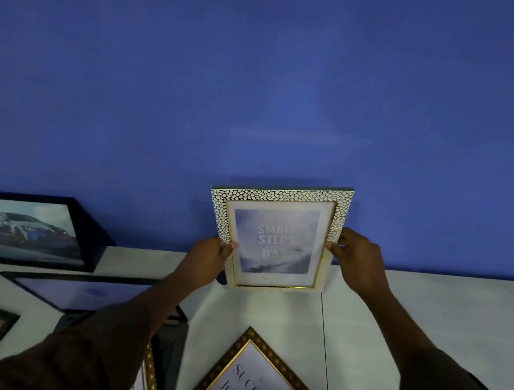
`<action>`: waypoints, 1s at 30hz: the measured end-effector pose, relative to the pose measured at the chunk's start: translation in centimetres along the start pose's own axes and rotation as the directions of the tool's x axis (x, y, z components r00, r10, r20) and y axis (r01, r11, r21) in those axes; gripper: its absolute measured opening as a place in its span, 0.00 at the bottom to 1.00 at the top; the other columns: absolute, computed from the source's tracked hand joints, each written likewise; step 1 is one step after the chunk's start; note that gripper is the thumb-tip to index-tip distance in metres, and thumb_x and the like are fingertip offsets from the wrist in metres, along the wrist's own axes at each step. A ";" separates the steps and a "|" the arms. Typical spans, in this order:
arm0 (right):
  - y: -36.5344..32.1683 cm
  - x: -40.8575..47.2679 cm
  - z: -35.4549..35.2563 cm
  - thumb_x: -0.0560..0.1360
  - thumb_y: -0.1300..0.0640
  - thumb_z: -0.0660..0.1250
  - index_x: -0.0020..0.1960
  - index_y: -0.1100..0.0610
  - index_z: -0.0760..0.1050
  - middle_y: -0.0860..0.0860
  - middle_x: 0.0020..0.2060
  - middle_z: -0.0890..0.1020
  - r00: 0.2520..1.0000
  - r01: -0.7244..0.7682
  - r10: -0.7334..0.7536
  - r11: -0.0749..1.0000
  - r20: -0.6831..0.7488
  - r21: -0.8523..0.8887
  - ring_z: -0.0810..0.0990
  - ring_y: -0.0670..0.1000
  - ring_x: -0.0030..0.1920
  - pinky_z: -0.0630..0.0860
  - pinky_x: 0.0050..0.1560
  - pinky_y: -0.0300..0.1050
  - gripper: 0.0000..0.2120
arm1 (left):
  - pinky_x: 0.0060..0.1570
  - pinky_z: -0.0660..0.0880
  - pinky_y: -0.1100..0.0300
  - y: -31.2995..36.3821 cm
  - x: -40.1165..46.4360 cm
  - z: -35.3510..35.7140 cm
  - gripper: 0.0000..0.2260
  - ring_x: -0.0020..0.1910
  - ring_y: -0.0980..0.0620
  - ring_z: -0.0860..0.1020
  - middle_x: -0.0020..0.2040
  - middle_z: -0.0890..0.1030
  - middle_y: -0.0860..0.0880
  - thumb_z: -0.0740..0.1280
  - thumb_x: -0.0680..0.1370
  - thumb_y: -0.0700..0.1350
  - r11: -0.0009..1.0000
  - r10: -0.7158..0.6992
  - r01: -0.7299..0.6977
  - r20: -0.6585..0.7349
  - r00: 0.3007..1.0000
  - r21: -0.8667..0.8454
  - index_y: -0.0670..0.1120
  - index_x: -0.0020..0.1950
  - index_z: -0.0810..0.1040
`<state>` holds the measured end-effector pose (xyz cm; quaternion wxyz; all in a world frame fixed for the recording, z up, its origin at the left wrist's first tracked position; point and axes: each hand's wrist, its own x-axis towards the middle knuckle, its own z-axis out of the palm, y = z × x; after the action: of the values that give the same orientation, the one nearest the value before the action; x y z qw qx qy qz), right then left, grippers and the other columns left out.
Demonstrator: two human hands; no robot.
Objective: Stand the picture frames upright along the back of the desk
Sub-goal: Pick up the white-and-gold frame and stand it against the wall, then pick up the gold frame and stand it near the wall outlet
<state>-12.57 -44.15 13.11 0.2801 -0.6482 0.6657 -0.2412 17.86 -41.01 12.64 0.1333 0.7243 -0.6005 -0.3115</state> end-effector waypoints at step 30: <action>7.0 -14.2 11.5 0.76 0.41 0.69 0.77 0.54 0.64 0.60 0.70 0.75 0.862 -0.494 0.474 0.865 0.179 0.086 0.76 0.59 0.68 0.71 0.67 0.52 0.35 | 0.64 0.71 0.54 -5.6 -4.0 8.7 0.30 0.70 0.42 0.74 0.74 0.73 0.42 0.65 0.80 0.59 0.943 -0.231 0.287 0.289 0.929 -0.170 0.45 0.77 0.62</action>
<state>-9.75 -29.16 0.80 0.4228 -0.4568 0.7671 -0.1555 16.59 -34.28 3.92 0.0847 0.7312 -0.4755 -0.4817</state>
